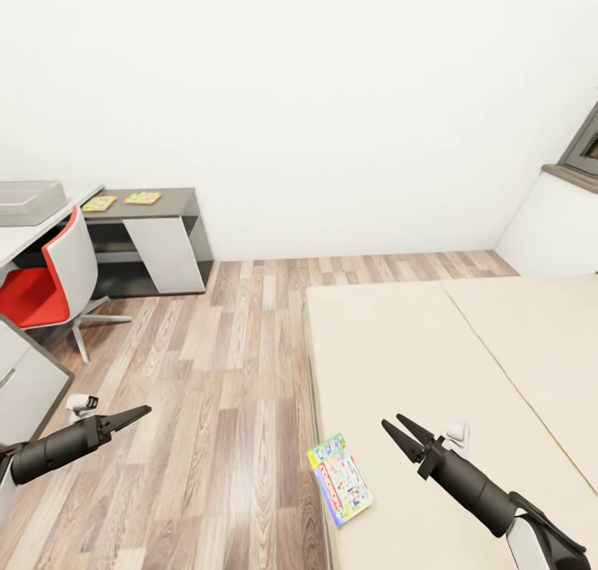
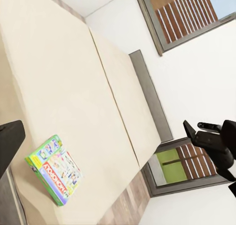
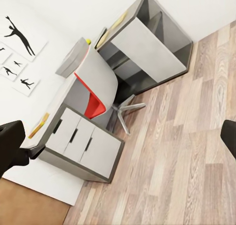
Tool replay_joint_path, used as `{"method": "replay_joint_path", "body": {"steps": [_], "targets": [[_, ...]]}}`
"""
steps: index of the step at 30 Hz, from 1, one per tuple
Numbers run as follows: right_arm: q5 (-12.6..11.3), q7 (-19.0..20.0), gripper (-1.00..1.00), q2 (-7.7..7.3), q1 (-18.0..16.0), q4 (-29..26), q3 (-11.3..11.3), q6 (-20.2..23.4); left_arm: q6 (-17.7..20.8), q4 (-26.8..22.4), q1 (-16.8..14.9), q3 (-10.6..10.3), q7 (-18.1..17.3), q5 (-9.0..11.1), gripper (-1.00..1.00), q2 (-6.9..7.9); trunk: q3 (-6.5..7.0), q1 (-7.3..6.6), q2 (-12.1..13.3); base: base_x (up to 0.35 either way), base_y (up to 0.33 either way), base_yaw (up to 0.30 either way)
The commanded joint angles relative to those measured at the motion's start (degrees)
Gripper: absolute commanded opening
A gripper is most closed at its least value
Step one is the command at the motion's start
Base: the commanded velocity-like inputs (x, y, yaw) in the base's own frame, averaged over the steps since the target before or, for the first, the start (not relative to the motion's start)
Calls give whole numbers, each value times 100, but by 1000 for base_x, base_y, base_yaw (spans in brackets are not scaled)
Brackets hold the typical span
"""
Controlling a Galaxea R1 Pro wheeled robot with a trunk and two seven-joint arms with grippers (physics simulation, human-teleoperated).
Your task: Put all the toys in the child's room - the three board games (two on the bed and one on the table), the two jigsaw puzzles on the table, and the tennis ball on the table - inside the toy box on the table in the child's room.
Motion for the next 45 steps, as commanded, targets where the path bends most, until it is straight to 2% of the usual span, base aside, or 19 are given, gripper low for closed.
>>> {"method": "replay_joint_path", "body": {"steps": [1, 31, 45], "targets": [[-43, 6, 100, 0, -3, 7, -2, 47, 61, 1, -4, 2, -24, -5, 100, 1, 0, 3, -10, 0, 0, 0], [-39, -1, 100, 0, -2, 72, 2, 42, 61, 0, -4, 2, -24, -4, 100, 8, 281, 3, -10, 0, 0, 2], [-31, -3, 100, 0, -4, 79, -8, 32, 61, 2, -4, 2, -24, -10, 100, 1, 315, 3, -10, 0, 0, 13]]}}
